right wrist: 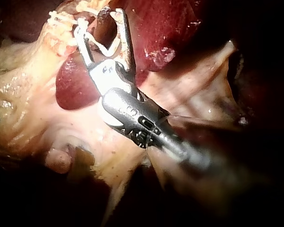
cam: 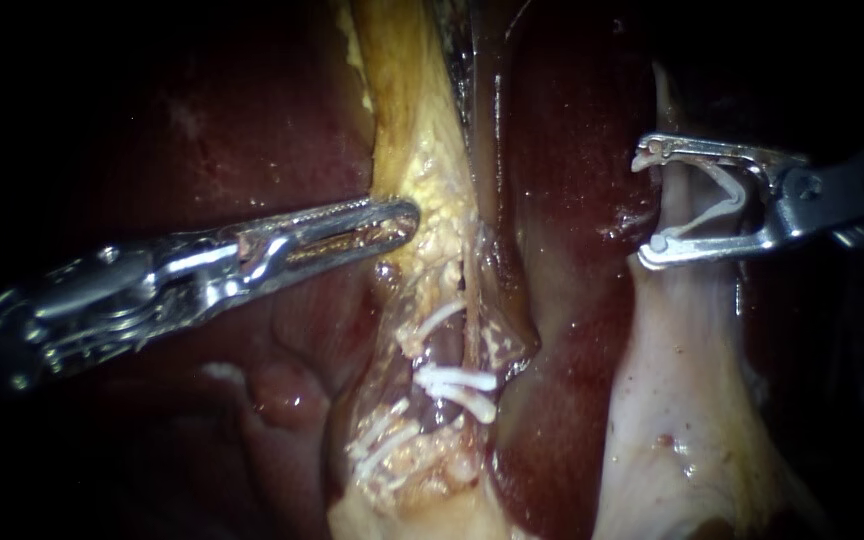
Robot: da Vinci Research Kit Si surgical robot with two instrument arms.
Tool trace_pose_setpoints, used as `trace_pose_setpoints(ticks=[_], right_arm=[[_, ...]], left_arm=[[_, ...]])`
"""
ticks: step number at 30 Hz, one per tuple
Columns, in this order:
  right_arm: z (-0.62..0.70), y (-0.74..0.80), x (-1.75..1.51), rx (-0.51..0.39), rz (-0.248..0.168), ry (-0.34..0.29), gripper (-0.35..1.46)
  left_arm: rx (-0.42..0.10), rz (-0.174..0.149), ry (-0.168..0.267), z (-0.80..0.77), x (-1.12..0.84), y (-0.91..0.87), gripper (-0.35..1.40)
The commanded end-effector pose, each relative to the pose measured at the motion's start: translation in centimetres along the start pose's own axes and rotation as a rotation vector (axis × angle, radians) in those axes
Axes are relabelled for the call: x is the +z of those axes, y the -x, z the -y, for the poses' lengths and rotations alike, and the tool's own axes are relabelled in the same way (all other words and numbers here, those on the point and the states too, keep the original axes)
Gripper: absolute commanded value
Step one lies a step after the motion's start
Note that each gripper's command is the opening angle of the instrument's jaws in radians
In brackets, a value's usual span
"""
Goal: Clipping third clip right tube
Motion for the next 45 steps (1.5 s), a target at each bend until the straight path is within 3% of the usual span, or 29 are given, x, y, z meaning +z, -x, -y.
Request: trace_pose_setpoints(ticks=[1, 3, 6, 9, 11, 16, 21, 28, 37, 45], right_arm=[[0.03, 0.03, 0.0, 0.038, 0.0, 0.004, 0.6], [0.12, 0.13, 0.05, 0.154, -0.007, -0.008, 0.6], [0.25, 0.35, 0.22, 0.26, 0.01, -0.04, 0.58], [0.37, 0.62, 0.47, 0.353, 0.025, -0.068, 0.58], [0.49, 0.89, 0.71, 0.42, 0.047, -0.092, 0.57], [0.65, 1.35, 1.18, 0.506, 0.089, -0.13, 0.56], [0.64, 1.66, 1.56, 0.55, 0.124, -0.13, 0.55], [0.51, 1.84, 1.78, 0.587, 0.144, -0.104, 0.54], [0.45, 1.84, 2.06, 0.655, 0.15, -0.084, 0.54], [0.48, 1.84, 2.21, 0.725, 0.122, -0.113, 0.51]], left_arm=[[0.0, -0.001, -0.001, 0.0, -0.02, 0.01, -0.35], [-0.001, -0.005, -0.007, -0.01, -0.11, 0.06, -0.35], [-0.005, 0.001, 0.007, -0.06, -0.34, 0.17, -0.35], [-0.011, 0.029, 0.013, -0.12, -0.59, 0.28, -0.35], [-0.015, 0.04, 0.019, -0.16, -0.75, 0.32, -0.35], [-0.019, 0.053, 0.024, -0.15, -0.95, 0.34, -0.35], [-0.024, 0.061, 0.023, -0.06, -1.01, 0.35, -0.35], [-0.03, 0.07, 0.018, 0.05, -1.14, 0.39, -0.35], [-0.038, 0.073, 0.014, 0.07, -1.2, 0.41, -0.35], [-0.038, 0.074, 0.014, 0.07, -1.2, 0.41, -0.35]])
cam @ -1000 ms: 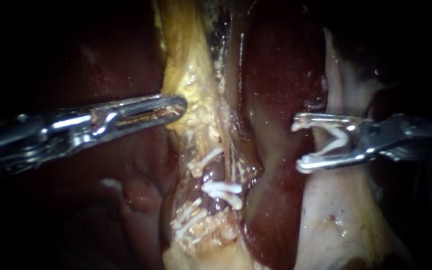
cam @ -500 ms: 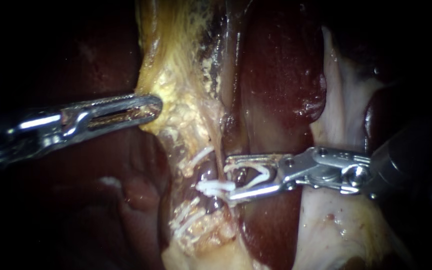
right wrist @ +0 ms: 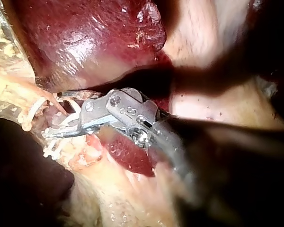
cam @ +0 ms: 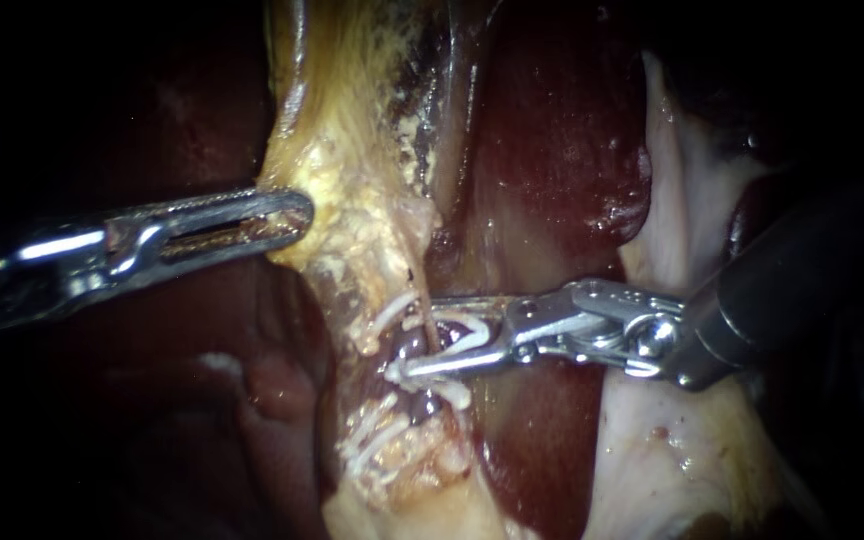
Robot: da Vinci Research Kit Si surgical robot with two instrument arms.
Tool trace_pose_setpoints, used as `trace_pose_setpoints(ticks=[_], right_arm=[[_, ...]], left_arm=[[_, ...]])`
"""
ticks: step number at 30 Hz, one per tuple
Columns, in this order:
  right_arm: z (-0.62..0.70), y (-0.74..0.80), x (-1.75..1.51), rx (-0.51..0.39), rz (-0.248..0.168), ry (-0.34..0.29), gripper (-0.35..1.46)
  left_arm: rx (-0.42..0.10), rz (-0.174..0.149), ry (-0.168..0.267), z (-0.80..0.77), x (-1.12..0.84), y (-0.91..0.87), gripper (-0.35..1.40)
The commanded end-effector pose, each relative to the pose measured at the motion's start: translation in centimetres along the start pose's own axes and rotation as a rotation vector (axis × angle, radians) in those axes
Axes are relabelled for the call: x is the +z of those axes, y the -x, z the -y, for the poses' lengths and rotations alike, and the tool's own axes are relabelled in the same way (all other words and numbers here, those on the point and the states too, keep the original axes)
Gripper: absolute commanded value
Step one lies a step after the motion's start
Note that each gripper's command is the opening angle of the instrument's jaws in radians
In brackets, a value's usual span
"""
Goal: Clipping third clip right tube
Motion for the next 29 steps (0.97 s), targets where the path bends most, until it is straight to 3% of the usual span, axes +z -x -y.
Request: trace_pose_setpoints(ticks=[1, 6, 8, 9, 11, 12, 15, 20, 29], right_arm=[[0.01, 0.0, 0.01, 0.009, -0.002, -0.005, 0.5], [0.02, -0.04, 0.08, 0.056, -0.028, -0.04, 0.47], [0.03, -0.05, 0.07, 0.063, -0.027, -0.041, 0.37], [0.03, -0.06, 0.06, 0.063, -0.034, -0.035, 0.25], [0.03, -0.07, 0.01, 0.089, -0.031, -0.015, -0.22], [0.02, -0.09, -0.03, 0.108, -0.027, 0.001, -0.35], [-0.01, -0.09, -0.11, 0.151, -0.017, 0.018, -0.35], [-0.03, -0.06, -0.09, 0.149, 0.004, 0.03, -0.35], [-0.02, -0.05, -0.09, 0.154, 0.007, 0.031, -0.35]], left_arm=[[0.0, 0.0, 0.0, 0.0, 0.0, 0.0, -0.35], [0.0, 0.0, 0.0, 0.0, 0.01, 0.0, -0.35], [0.0, 0.0, 0.0, 0.0, 0.01, 0.0, -0.35], [0.0, 0.0, 0.0, 0.0, 0.0, 0.0, -0.35], [0.0, 0.0, 0.0, 0.0, 0.0, 0.0, -0.35], [0.0, 0.0, 0.0, 0.0, 0.0, 0.0, -0.35], [0.0, 0.001, 0.003, 0.0, 0.0, 0.0, -0.35], [0.0, 0.001, 0.003, 0.0, 0.0, 0.0, -0.35], [0.0, 0.001, 0.003, 0.0, 0.01, 0.0, -0.35]])
